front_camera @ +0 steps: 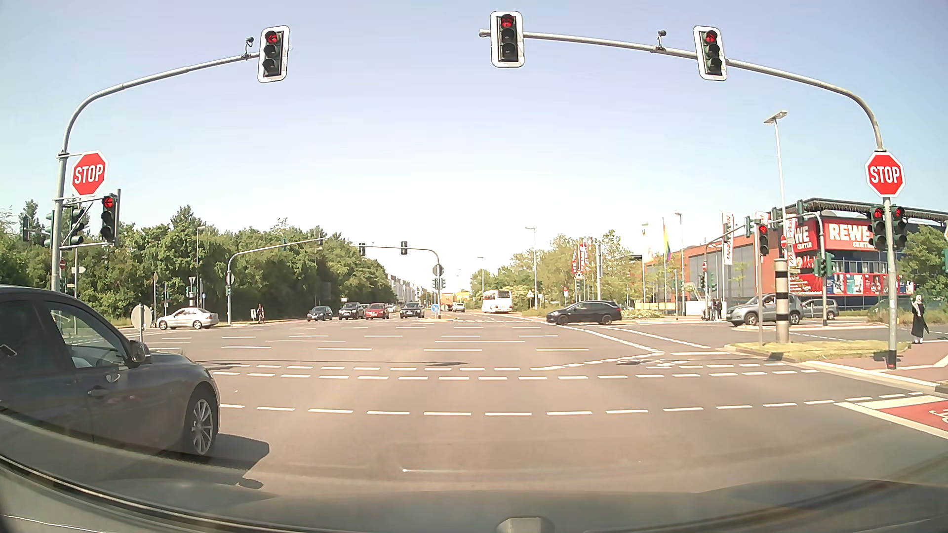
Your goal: Follow the waypoints while adhering to traffic rules and regulations
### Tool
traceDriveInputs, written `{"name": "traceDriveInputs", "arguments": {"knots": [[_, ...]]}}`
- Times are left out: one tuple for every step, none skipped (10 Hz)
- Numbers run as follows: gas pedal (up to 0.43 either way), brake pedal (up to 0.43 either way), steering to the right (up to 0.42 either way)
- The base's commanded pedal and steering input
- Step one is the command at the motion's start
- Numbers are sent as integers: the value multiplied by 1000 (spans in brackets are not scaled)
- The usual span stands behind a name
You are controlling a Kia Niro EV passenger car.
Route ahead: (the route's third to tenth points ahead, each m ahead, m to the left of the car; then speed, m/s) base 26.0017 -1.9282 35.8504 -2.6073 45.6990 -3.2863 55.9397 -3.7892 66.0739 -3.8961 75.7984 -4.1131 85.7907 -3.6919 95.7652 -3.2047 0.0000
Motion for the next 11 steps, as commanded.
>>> {"name": "traceDriveInputs", "arguments": {"knots": [[0,366,8],[0,366,8],[0,366,8],[0,366,8],[0,366,8],[0,366,8],[0,366,8],[0,366,8],[0,366,8],[0,366,8],[0,366,8]]}}
